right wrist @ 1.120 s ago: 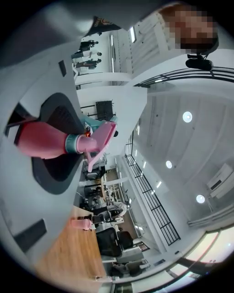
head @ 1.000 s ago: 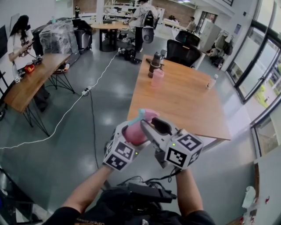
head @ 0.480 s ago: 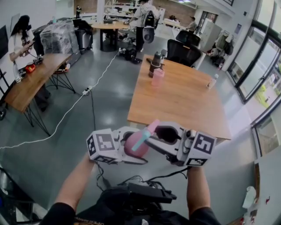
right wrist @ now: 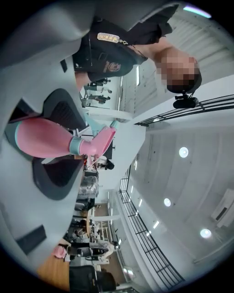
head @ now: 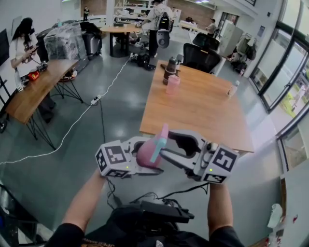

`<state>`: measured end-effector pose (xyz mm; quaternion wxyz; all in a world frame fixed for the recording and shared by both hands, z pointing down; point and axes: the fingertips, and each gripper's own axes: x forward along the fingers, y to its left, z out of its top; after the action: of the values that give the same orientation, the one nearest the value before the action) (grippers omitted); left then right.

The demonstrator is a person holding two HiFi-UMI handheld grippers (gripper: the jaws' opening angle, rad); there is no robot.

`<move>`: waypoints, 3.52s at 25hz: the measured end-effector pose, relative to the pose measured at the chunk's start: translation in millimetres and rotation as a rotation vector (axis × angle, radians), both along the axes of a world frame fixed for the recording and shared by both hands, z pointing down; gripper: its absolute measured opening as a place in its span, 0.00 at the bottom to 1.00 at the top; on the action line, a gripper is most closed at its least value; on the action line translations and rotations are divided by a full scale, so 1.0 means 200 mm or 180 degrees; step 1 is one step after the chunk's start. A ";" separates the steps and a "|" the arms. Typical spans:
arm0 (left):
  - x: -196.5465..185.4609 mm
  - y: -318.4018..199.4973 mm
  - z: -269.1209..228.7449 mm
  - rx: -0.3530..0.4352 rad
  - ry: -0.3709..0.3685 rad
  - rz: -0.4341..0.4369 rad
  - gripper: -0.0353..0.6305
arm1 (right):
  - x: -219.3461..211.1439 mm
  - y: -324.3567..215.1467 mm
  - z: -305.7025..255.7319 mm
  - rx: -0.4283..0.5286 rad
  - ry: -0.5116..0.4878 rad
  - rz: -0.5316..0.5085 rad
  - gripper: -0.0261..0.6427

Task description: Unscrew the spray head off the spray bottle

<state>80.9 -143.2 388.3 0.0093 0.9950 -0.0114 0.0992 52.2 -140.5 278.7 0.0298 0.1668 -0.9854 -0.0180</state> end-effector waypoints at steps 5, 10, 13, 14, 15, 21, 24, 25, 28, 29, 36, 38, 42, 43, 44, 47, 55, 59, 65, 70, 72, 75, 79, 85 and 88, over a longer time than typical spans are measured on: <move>-0.07 -0.30 0.09 0.0112 -0.0176 -0.1325 0.73 | 0.11 -0.05 -0.03 -0.0177 -0.0386 0.0331 0.37; -0.13 -0.43 0.18 0.0213 -0.0427 -0.2155 0.73 | 0.08 -0.19 0.04 -0.0526 -0.0404 0.1044 0.44; -0.11 -0.42 0.21 0.0291 -0.0491 -0.2225 0.73 | 0.02 -0.22 0.10 -0.0701 -0.0377 0.1105 0.44; -0.09 -0.41 0.21 0.0314 -0.0494 -0.2198 0.73 | 0.01 -0.22 0.11 -0.0720 -0.0390 0.1090 0.44; -0.08 -0.40 0.21 0.0329 -0.0489 -0.2156 0.73 | 0.01 -0.23 0.12 -0.0716 -0.0388 0.1107 0.44; -0.04 -0.33 0.20 0.0327 -0.0455 -0.1838 0.73 | 0.07 -0.23 0.12 -0.0592 -0.0257 0.1116 0.21; -0.02 -0.25 0.17 0.0187 -0.0354 -0.1376 0.73 | 0.06 -0.18 0.09 -0.0506 -0.0204 0.0838 0.21; -0.01 -0.21 0.16 0.0124 -0.0311 -0.1145 0.73 | 0.05 -0.15 0.08 -0.0465 -0.0175 0.0696 0.21; 0.00 -0.05 0.12 -0.0019 -0.0221 -0.0379 0.73 | 0.04 -0.05 0.05 -0.0285 -0.0042 0.0188 0.21; 0.00 0.00 0.12 -0.0027 -0.0215 -0.0170 0.73 | 0.03 -0.02 0.05 -0.0233 0.0004 0.0020 0.21; -0.03 0.16 0.08 -0.0037 -0.0200 0.0684 0.73 | 0.02 0.10 0.03 -0.0212 0.0023 -0.0788 0.21; -0.03 0.17 0.07 -0.0067 -0.0164 0.0660 0.73 | 0.02 0.10 0.02 -0.0193 -0.0008 -0.0771 0.21; -0.02 0.03 0.10 -0.0033 -0.0180 0.0111 0.73 | 0.04 -0.02 0.05 -0.0096 0.0082 -0.0222 0.27; -0.03 -0.03 0.11 -0.0003 -0.0201 -0.0057 0.73 | 0.06 -0.06 0.06 -0.0094 0.0100 -0.0084 0.31; -0.04 -0.09 0.12 0.0017 -0.0213 -0.0218 0.73 | 0.08 -0.09 0.06 -0.0099 0.0094 0.0046 0.32; -0.06 -0.23 0.14 -0.0001 -0.0189 -0.0647 0.73 | 0.17 -0.23 0.06 -0.0127 0.0002 0.0509 0.35; -0.12 -0.51 0.19 0.0282 -0.0400 -0.1943 0.73 | 0.16 -0.33 0.12 -0.0436 -0.0114 0.1247 0.35; -0.11 -0.56 0.22 0.0354 -0.0458 -0.2239 0.73 | 0.09 -0.36 0.17 -0.0566 0.0011 0.1483 0.35; -0.07 -0.55 0.22 0.0549 -0.0563 -0.2333 0.73 | 0.04 -0.41 0.18 -0.0767 0.0011 0.1610 0.33; -0.06 -0.51 0.21 0.0482 -0.0516 -0.2084 0.73 | 0.04 -0.40 0.17 -0.0639 0.0114 0.1457 0.24; -0.04 -0.47 0.19 0.0408 -0.0442 -0.1868 0.73 | 0.04 -0.37 0.15 -0.0601 0.0081 0.1233 0.24; -0.01 -0.37 0.15 0.0269 -0.0293 -0.1346 0.73 | 0.02 -0.31 0.12 -0.0524 0.0091 0.0855 0.24; -0.01 -0.23 0.15 0.0202 -0.0220 -0.0639 0.73 | 0.00 -0.19 0.12 -0.0308 0.0197 0.0267 0.24; -0.01 -0.03 0.12 0.0142 -0.0096 0.0181 0.73 | -0.01 -0.04 0.12 -0.0239 0.0111 -0.0547 0.23; 0.00 0.00 0.12 0.0120 -0.0057 0.0235 0.73 | -0.01 -0.02 0.12 -0.0227 0.0164 -0.0670 0.23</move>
<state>80.4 -142.9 412.0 -0.0132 0.9938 0.0233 0.1081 49.5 -145.0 301.8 0.0589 0.0608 -0.9964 0.0097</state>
